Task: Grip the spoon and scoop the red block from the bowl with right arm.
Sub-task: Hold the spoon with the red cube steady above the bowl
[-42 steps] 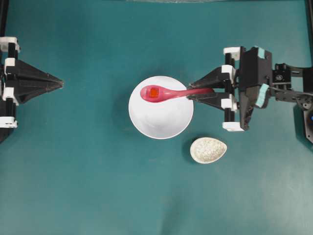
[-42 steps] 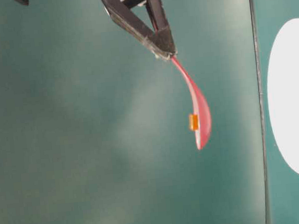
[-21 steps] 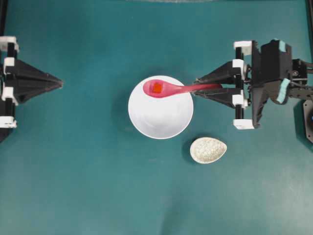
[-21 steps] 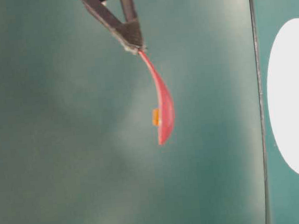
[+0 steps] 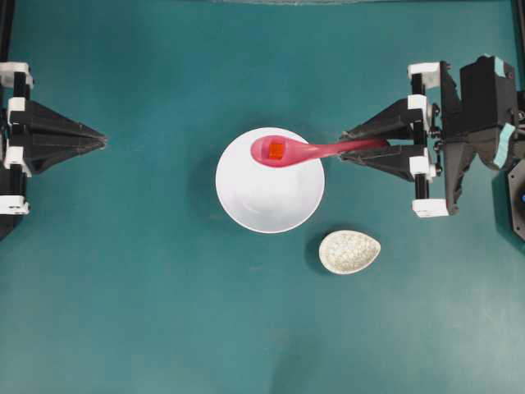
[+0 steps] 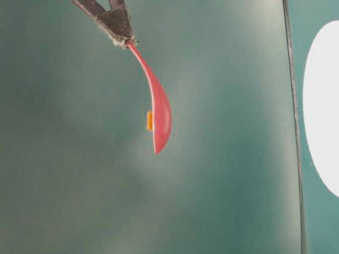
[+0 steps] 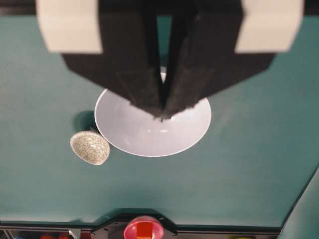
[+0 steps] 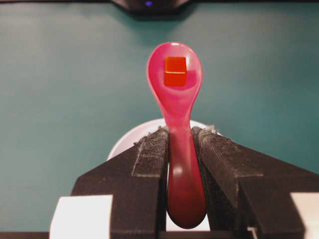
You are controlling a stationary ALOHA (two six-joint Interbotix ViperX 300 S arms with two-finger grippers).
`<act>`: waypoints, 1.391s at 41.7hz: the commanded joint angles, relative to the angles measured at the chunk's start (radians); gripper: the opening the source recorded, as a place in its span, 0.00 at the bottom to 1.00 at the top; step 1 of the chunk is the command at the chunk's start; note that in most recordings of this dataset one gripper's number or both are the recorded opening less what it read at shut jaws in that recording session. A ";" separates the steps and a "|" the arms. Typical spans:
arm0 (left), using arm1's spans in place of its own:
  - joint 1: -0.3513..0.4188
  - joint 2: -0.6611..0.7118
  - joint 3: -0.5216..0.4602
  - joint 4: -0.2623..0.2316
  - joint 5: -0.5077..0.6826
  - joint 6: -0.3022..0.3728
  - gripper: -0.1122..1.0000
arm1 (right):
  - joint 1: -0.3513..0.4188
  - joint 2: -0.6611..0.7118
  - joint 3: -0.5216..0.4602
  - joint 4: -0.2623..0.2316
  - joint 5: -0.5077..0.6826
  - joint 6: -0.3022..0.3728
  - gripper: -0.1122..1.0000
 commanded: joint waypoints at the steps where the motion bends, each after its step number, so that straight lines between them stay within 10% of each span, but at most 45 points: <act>1: 0.003 0.003 -0.028 0.002 -0.002 -0.002 0.10 | 0.002 -0.009 -0.031 0.003 -0.003 0.002 0.32; 58: 0.003 -0.023 -0.031 0.003 0.026 -0.002 0.10 | 0.002 0.023 -0.038 0.002 0.008 0.002 0.32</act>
